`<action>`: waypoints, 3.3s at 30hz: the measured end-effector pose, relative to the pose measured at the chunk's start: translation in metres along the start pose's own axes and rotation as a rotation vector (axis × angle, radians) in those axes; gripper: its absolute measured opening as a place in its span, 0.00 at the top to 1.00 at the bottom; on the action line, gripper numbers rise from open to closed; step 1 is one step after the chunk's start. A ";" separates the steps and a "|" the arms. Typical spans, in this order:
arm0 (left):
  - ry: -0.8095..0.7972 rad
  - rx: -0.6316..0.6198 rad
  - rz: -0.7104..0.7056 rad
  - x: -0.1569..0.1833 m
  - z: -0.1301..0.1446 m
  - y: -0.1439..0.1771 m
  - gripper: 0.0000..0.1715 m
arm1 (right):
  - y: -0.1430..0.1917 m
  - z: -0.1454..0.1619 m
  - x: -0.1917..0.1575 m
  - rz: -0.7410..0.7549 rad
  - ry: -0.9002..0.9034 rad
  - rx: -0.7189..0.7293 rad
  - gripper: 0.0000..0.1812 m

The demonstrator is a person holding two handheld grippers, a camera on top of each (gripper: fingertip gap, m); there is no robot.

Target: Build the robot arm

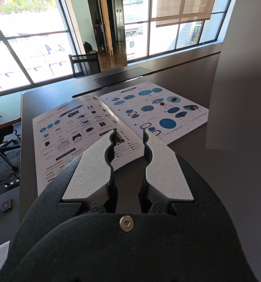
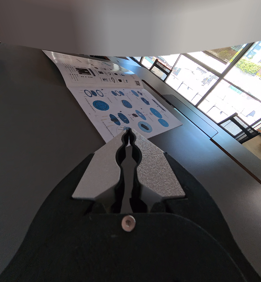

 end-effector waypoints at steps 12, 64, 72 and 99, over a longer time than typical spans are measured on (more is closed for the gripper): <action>-0.004 -0.001 0.000 0.000 0.000 0.000 0.81 | 0.001 0.001 0.002 0.009 0.002 -0.007 1.00; -0.253 0.086 -0.693 -0.106 -0.196 0.555 0.76 | -0.030 -0.305 -0.047 -0.289 0.157 0.554 1.00; -0.171 0.250 -0.644 -0.082 -0.191 0.632 0.77 | 0.008 -0.313 -0.064 -0.189 0.097 0.539 1.00; 0.064 0.222 -0.060 0.004 -0.059 0.055 0.75 | 0.024 -0.023 0.061 0.163 -0.073 0.244 1.00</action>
Point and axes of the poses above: each gripper's, where its closed fingertips meet, y back along the fingers, z out of its underside, x = y × z across the jaws, the point moved 4 cm from there along y, back along the fingers, and after that the axes turned 8 degrees about x, right-handed, at the moved point
